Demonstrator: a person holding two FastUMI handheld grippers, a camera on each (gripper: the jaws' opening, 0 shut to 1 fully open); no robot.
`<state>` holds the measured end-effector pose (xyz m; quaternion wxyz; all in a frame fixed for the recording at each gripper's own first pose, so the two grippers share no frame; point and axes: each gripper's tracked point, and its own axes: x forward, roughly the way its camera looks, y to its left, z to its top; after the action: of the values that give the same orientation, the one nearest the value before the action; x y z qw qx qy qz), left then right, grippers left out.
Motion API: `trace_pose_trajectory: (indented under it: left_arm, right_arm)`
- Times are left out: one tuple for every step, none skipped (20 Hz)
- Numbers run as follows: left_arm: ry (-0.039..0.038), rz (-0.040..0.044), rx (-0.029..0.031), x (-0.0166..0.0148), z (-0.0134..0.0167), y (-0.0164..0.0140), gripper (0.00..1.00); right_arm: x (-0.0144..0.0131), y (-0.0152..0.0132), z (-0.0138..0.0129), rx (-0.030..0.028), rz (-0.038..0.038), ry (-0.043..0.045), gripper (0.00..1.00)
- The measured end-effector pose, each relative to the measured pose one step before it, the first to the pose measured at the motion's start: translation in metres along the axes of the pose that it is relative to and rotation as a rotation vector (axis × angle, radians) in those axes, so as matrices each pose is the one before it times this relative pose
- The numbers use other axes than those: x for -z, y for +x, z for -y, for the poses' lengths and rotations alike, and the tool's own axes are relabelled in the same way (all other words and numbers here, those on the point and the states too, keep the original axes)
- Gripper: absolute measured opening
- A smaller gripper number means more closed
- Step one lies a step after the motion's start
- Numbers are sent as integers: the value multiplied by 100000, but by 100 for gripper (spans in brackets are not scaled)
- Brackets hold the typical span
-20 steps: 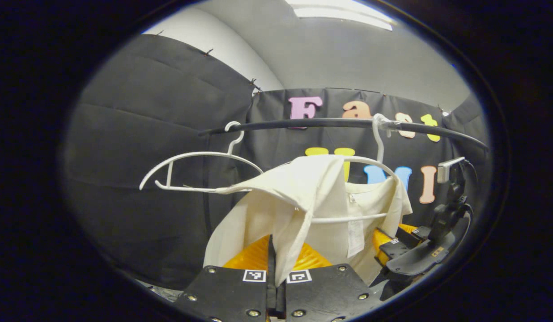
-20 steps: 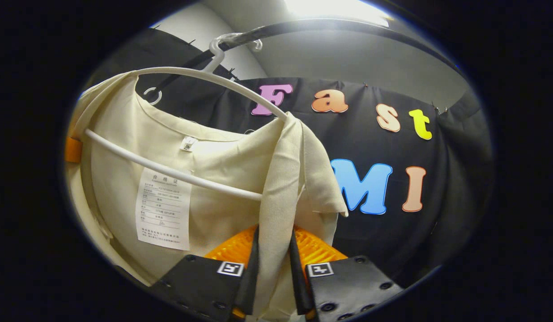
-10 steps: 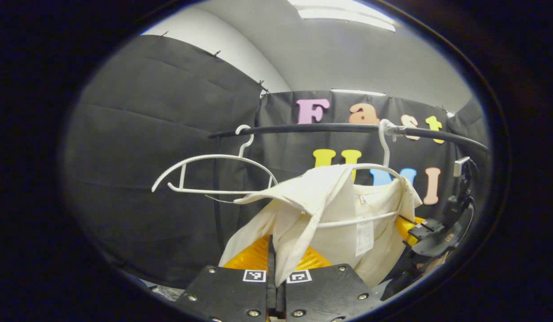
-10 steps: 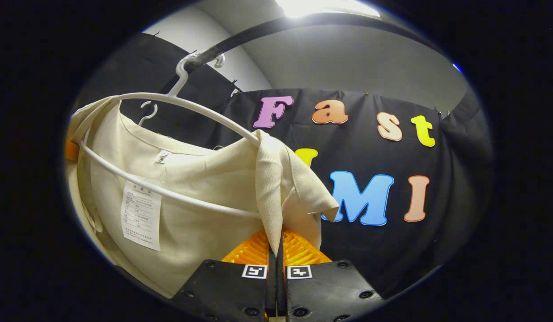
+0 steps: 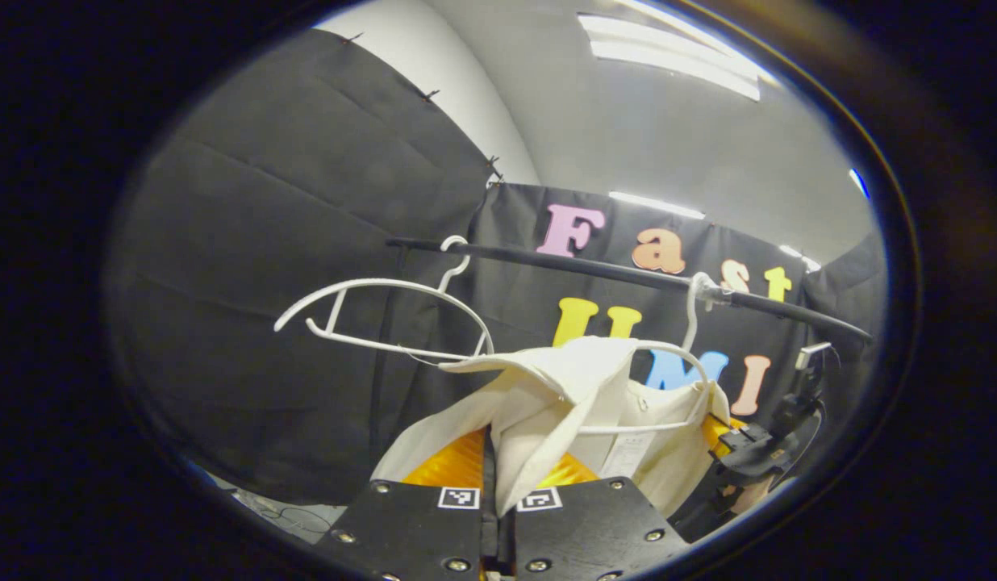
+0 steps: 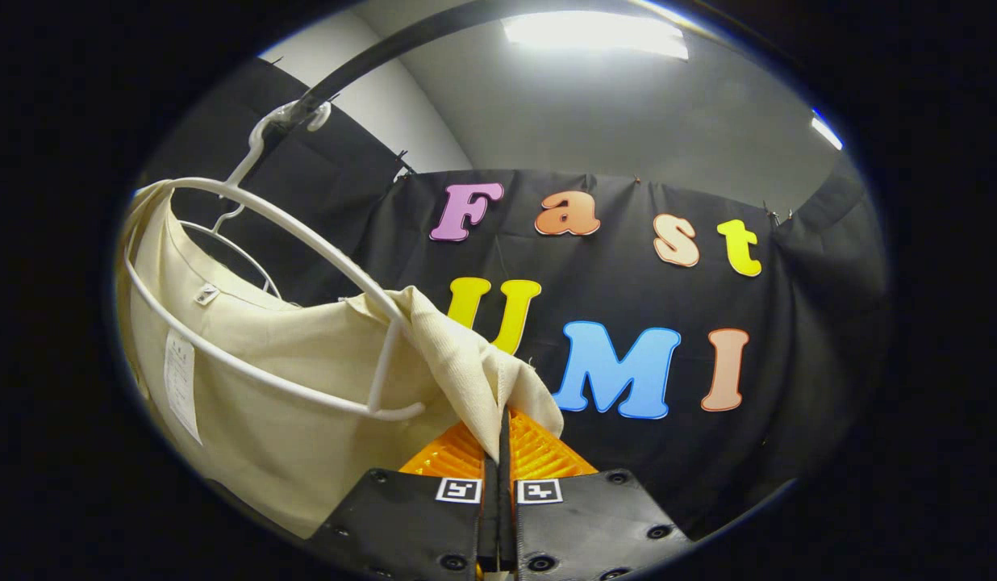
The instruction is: Grasp the clothes on the hanger with both hands and then place them into the laundry hamper below.
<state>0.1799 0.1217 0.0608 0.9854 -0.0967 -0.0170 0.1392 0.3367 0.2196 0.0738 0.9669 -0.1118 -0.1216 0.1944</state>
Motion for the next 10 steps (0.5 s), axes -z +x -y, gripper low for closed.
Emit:
trace_pose_trajectory:
  left_arm:
    - [3644, -2776, 4003, 239, 418, -157, 2]
    - [3243, -3412, 4746, 222, 797, -346, 2]
    - [2494, -252, 1770, -272, 369, -419, 2]
    - [-158, -10, 1831, -350, 435, -129, 1]
    - [-893, 1045, 378, -497, 175, 84, 1]
    - [-1415, 725, -33, -504, -91, 110, 2]
    - [-1477, 220, 912, -275, 314, -271, 2]
    - [-1032, 576, 1721, -472, 306, -422, 1]
    - [-638, 832, 1869, -648, 134, -245, 1]
    - [-611, 644, 1473, -718, 43, -264, 1]
  right_arm:
    - [-107, 69, 295, 529, 200, 532, 2]
    - [-116, 86, 235, 363, 384, -320, 2]
    - [-30, 76, 104, 177, -24, -978, 2]
    - [36, 28, -90, -214, 58, -964, 2]
    - [-63, -33, -116, -199, 128, -866, 2]
    - [-109, -51, 56, -51, 385, -982, 2]
    - [-108, 85, 40, -1, 206, -800, 2]
    - [-152, 17, 101, 72, 350, -523, 2]
    - [-243, 97, 212, 228, 579, -521, 2]
    - [-222, 100, 245, 456, 621, -536, 2]
